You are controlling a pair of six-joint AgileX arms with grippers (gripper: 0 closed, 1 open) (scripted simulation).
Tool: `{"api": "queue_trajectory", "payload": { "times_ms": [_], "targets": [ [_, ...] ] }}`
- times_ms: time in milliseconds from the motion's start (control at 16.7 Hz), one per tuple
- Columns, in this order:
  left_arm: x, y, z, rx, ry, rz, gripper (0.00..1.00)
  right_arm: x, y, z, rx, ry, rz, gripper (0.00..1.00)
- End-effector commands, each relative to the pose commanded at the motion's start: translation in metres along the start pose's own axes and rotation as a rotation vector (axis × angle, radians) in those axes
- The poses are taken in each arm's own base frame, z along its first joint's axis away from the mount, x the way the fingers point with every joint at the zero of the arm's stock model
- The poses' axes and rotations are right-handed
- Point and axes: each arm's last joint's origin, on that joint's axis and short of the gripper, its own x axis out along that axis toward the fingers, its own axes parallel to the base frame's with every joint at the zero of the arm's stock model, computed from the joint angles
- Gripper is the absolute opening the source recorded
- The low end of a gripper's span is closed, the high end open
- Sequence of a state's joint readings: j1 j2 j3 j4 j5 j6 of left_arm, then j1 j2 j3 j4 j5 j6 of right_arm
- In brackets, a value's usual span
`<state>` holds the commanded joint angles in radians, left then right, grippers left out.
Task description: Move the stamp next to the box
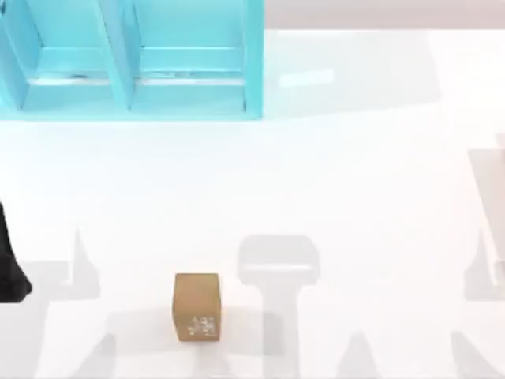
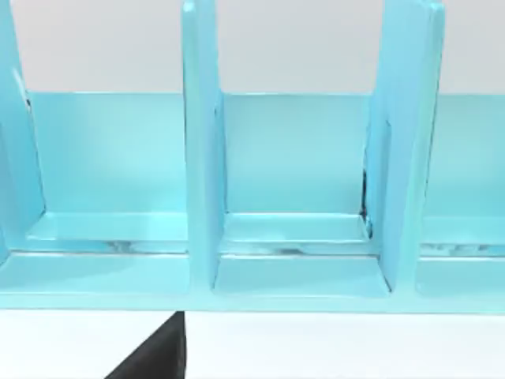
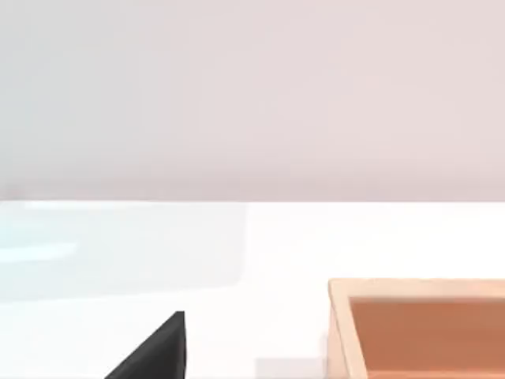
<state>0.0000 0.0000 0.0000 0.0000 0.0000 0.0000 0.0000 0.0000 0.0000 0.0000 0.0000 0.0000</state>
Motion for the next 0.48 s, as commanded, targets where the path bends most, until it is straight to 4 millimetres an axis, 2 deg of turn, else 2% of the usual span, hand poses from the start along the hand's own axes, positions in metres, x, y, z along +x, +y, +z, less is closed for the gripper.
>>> {"api": "queue_trajectory", "payload": {
  "times_ms": [240, 480],
  "targets": [
    [0.000, 0.000, 0.000, 0.000, 0.000, 0.000, 1.00, 0.000, 0.000, 0.004, 0.013, 0.018, 0.004, 1.00],
    [0.000, 0.000, 0.000, 0.000, 0.000, 0.000, 1.00, 0.006, 0.003, 0.030, 0.097, 0.148, 0.028, 1.00]
  ]
}}
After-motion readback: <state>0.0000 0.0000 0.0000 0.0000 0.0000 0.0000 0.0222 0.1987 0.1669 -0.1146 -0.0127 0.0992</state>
